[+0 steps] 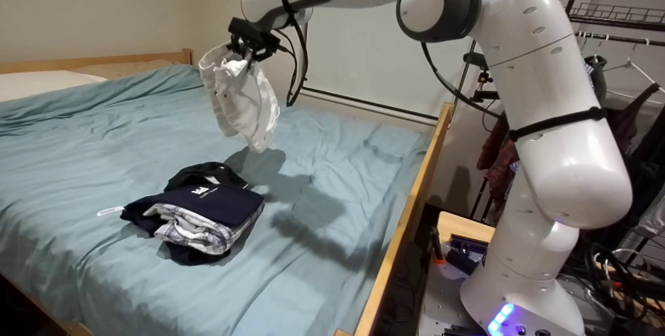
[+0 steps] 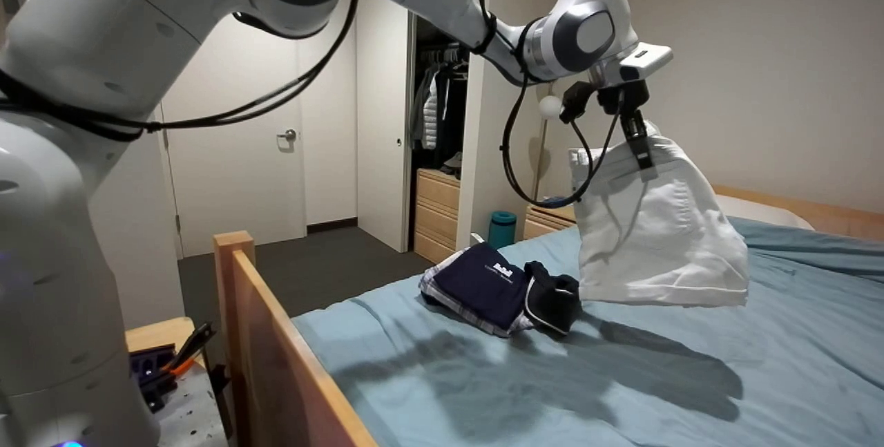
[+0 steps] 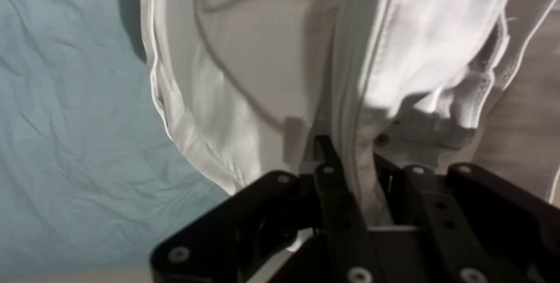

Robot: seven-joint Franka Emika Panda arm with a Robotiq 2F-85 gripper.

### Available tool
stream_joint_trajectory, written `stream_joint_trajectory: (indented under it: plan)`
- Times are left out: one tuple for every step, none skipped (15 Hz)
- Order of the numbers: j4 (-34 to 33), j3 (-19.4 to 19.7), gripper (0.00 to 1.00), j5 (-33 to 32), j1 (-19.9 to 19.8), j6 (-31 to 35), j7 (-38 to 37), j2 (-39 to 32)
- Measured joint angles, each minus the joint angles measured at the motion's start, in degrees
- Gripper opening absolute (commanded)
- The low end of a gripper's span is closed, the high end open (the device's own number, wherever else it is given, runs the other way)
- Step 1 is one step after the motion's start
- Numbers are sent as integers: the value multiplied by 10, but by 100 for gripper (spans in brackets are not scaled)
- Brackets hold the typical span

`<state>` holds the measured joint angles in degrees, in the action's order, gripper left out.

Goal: Unfold the white shorts

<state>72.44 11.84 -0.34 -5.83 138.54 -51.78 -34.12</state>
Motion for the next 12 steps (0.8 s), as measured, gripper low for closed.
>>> stream_joint_trajectory:
  plan:
    - [30,5,3,3,-2,19,-16,12]
    - [62,8,3,12,-4,39,-25,22]
    - [93,9,3,24,-7,58,-26,31]
    - [125,9,3,34,-10,78,-26,38]
    - [159,8,3,44,-13,97,-23,44]
    - [191,6,3,57,-16,120,-19,48]
    - [226,3,11,72,-21,150,-9,51]
    - [243,3,11,75,-23,161,-5,50]
    - [243,5,11,75,-22,161,-5,47]
    - [239,5,11,75,-21,160,-5,45]
    - [235,5,3,75,-20,160,-5,45]
    - [232,5,3,75,-19,159,-5,45]
